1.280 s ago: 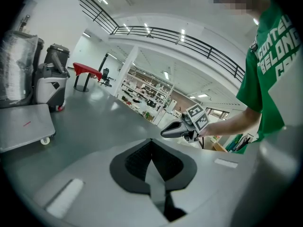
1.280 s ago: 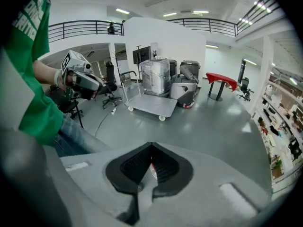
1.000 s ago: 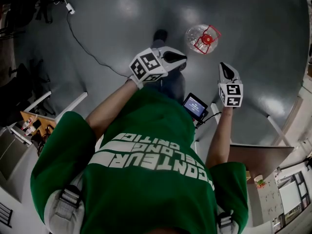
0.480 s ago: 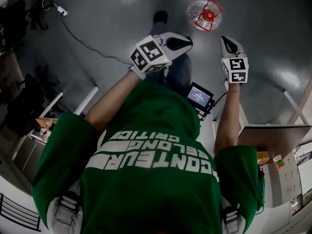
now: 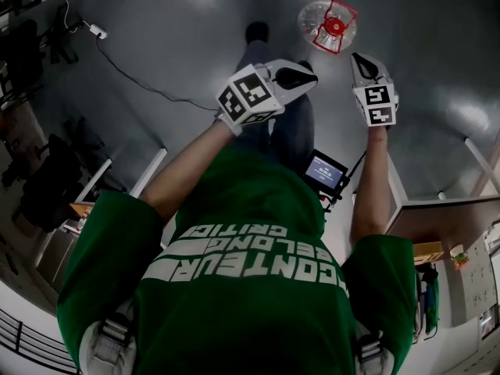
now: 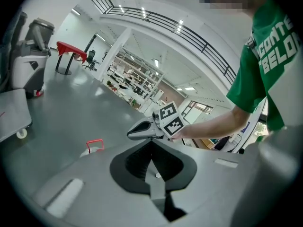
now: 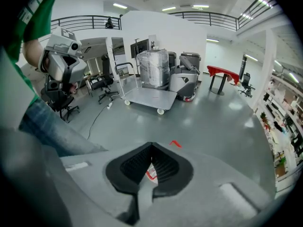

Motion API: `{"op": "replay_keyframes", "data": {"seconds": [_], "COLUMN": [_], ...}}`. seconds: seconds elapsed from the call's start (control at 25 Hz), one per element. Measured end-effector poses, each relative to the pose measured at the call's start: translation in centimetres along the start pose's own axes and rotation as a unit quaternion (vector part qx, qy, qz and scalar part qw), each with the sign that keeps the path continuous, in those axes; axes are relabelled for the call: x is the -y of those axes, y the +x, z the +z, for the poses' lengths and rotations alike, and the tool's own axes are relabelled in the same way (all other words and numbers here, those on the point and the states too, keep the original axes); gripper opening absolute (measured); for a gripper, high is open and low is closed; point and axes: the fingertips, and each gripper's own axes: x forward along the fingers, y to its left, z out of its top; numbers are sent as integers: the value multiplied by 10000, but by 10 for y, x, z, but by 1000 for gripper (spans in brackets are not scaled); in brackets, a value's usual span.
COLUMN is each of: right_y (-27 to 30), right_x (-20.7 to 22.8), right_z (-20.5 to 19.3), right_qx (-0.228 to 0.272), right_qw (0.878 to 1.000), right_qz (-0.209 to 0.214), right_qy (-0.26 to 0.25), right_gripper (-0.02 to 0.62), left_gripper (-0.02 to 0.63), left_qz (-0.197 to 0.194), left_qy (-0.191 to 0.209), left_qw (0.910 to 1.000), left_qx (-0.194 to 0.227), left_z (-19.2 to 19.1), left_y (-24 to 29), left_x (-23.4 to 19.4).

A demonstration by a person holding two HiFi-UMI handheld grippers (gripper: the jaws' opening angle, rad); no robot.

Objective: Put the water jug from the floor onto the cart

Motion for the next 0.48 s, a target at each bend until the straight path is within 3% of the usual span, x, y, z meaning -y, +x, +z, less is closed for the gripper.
{"op": "replay_keyframes", "data": {"seconds": [0.48], "right_y": [58], "right_x": [15], "right_z": [-29], "right_qx": [-409], "right_qw": [9986], "right_qz": [-152], "right_qy": [305], "right_gripper": [-6], "left_gripper": [15], "left_qz": [-216], "left_qy": [2], "left_qw": [9996], "left_qx": [-186], "left_z": [-5], "left_y": [20], "left_x": [-43]}}
